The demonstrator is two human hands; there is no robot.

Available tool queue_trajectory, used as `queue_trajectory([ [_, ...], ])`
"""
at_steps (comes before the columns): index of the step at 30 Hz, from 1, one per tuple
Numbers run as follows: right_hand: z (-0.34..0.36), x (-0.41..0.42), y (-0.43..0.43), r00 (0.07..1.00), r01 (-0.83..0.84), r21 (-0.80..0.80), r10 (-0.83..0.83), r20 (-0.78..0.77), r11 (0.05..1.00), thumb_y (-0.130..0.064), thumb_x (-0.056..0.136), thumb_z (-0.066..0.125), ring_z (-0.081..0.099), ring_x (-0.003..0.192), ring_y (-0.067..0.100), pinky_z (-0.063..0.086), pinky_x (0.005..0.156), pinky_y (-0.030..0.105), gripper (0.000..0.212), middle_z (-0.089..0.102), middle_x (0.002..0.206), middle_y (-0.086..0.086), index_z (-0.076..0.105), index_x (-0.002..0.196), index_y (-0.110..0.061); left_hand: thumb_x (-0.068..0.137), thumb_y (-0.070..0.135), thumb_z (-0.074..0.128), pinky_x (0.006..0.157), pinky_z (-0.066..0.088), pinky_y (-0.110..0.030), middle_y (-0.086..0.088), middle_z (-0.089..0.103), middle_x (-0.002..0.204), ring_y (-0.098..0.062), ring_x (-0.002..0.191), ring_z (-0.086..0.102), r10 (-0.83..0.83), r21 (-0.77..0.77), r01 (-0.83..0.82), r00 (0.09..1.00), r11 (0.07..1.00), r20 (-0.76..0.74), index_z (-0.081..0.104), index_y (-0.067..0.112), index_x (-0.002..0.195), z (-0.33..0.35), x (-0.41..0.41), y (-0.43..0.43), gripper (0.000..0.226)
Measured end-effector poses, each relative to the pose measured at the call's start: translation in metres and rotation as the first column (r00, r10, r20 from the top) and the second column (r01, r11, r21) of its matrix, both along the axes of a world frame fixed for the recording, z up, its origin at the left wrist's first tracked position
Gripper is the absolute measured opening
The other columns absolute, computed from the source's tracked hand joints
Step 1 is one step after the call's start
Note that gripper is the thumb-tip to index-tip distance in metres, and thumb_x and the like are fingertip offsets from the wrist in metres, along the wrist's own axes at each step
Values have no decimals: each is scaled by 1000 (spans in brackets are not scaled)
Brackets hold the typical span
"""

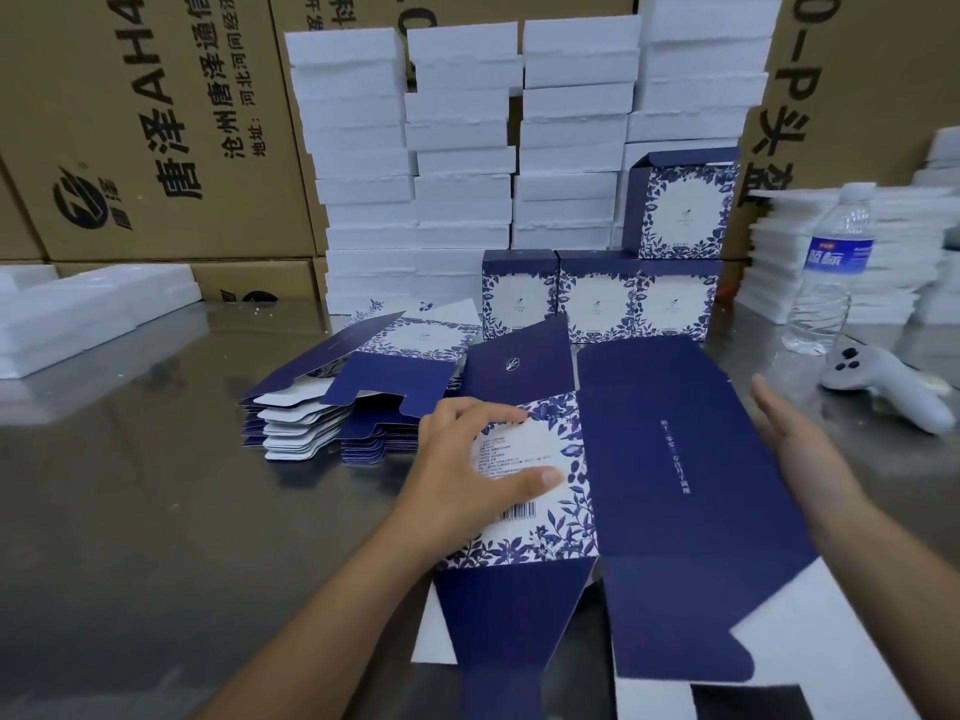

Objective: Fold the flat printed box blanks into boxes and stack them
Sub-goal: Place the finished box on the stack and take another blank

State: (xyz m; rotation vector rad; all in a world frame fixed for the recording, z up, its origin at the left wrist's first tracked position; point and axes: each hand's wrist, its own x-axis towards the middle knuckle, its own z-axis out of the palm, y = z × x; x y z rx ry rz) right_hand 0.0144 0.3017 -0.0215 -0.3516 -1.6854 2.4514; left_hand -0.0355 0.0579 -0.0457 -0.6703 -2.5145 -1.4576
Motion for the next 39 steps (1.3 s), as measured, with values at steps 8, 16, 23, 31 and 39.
queue_trajectory([
  [8, -5, 2, 1, 965, 145, 404, -219, 144, 903, -42, 84, 64, 69, 65, 25, 53, 67, 35, 30, 72, 65, 3, 72, 80, -13, 86, 40, 61, 86, 24, 5, 23, 42, 122, 18, 116, 32, -13, 56, 20, 993, 998, -120, 54, 46, 105, -6, -2, 1, 22],
  [16, -5, -1, 7, 970, 173, 337, -220, 105, 925, -42, 87, 60, 70, 74, 27, 54, 77, 40, 32, 74, 81, 6, 73, 79, -14, 93, 40, 53, 69, 45, -20, 4, 64, 105, -6, 89, 62, 184, 365, -297, 932, 883, 313, 57, 19, 109, -1, -16, -3, 27],
  [23, -11, -5, 9, 989, 142, 312, -147, -7, 940, -33, 95, 52, 70, 62, 19, 52, 65, 34, 31, 75, 80, 7, 74, 81, -15, 97, 45, 41, 71, 33, -29, -9, 55, 83, -19, 73, 48, 109, 363, -222, 946, 905, 305, 64, 3, 87, 1, -12, -2, 49],
  [31, -16, -5, 4, 982, 183, 409, -148, -116, 894, -31, 95, 53, 68, 61, 16, 56, 56, 27, 31, 74, 75, 3, 75, 78, -17, 99, 29, 45, 44, 23, -19, -9, 36, 59, -14, 52, 31, 263, 345, -290, 957, 892, 125, 42, -4, 68, 2, -12, -5, 45],
  [39, -16, -7, -4, 980, 197, 442, -167, -107, 875, -35, 93, 56, 65, 68, 23, 55, 73, 41, 34, 72, 80, 14, 72, 77, -10, 99, 22, 46, 39, 18, -17, 5, 24, 52, -7, 41, 21, 356, 338, -354, 933, 872, 59, 30, 15, 61, 2, -17, -10, 42],
])
